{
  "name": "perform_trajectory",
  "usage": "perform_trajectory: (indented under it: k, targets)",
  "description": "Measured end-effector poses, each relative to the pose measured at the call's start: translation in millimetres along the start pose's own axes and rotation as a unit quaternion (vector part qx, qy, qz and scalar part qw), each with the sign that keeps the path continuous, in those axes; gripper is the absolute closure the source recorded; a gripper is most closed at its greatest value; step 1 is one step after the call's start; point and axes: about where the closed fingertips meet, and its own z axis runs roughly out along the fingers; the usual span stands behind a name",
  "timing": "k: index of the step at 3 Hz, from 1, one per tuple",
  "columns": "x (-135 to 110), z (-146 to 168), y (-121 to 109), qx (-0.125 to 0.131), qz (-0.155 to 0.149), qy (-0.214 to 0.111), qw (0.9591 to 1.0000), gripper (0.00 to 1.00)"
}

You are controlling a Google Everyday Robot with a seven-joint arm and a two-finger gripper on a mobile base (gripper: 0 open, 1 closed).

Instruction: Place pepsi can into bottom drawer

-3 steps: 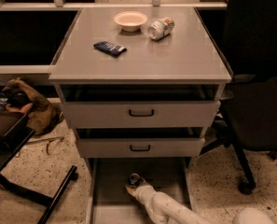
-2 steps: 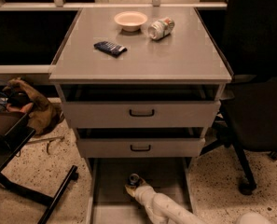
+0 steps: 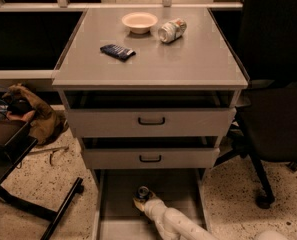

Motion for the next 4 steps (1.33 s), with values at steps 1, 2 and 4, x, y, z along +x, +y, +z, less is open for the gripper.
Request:
perform_trajectory:
  k: [1,2,4]
  targets:
    - [0.0,0.0,0.0,0.0,0.0,0.0,1.0,0.59]
    - [0.0,0.0,0.0,0.0,0.0,0.0,1.0,0.36]
    - [0.0,0.0,0.1,0.0,0.0,0.0,1.0,0.0]
